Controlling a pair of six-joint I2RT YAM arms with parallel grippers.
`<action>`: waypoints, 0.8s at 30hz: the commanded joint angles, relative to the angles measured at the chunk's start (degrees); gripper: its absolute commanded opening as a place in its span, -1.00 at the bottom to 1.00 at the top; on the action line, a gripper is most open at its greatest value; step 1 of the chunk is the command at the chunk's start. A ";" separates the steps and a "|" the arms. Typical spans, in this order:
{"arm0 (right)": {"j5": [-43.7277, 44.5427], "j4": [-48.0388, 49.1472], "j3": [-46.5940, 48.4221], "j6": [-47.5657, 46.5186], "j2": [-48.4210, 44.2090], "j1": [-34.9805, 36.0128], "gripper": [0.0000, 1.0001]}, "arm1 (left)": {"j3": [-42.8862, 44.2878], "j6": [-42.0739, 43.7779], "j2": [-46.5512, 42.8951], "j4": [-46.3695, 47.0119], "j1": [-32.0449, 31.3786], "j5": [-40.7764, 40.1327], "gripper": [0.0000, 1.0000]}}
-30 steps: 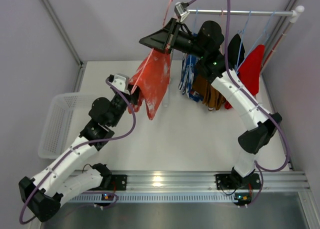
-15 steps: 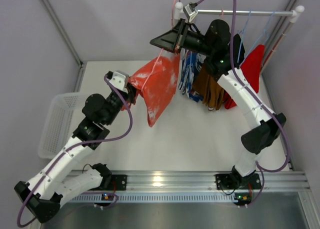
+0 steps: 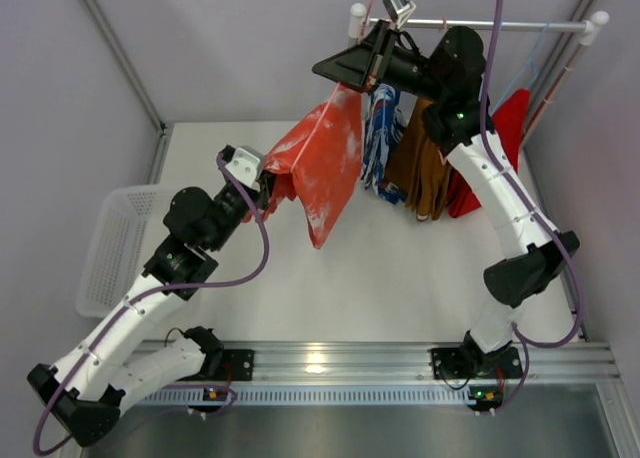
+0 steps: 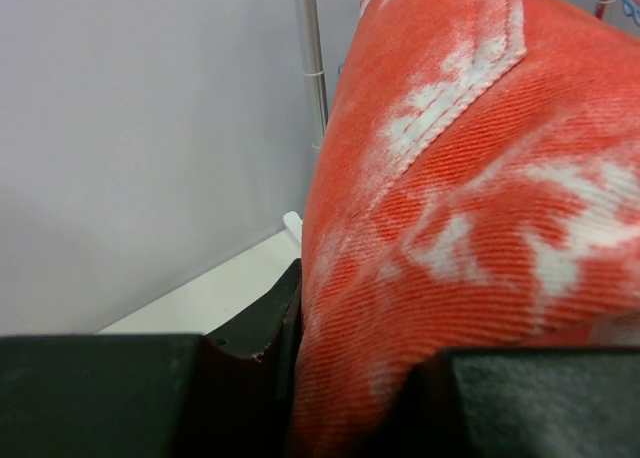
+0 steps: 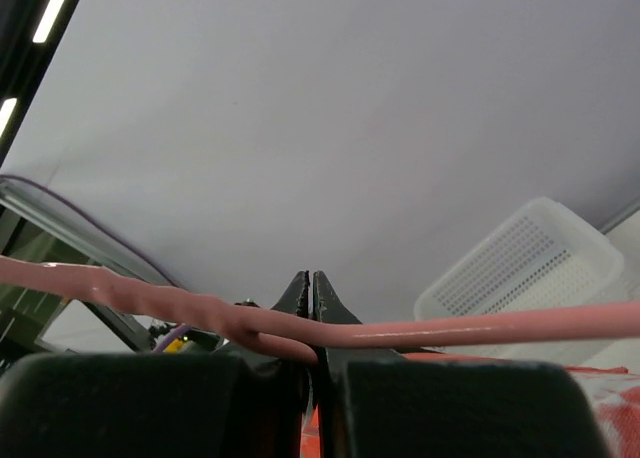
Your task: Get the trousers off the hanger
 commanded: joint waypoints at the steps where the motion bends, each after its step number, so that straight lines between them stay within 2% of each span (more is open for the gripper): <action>1: 0.85 4.76 4.50 -2.83 -3.17 -3.31 -1.00 | 3.95 -1.38 -2.12 3.29 0.19 -3.69 -1.00; 5: -0.73 -0.59 3.28 -8.02 -2.39 -3.40 -1.00 | 10.70 -6.66 -0.63 1.79 0.37 -4.75 -1.00; 15: -2.05 -5.70 -3.76 -14.53 -2.56 -0.68 -1.00 | 32.41 -16.86 6.05 -4.01 0.37 -4.58 -1.00; 20: -2.58 -9.39 -5.86 -18.30 -2.65 1.34 -1.00 | 39.98 -16.78 9.48 -3.75 0.37 -4.49 -1.00; 24: -2.93 -11.85 -8.67 -21.91 -3.00 2.84 -1.00 | 45.06 -13.01 11.24 -1.64 0.28 -4.58 -1.00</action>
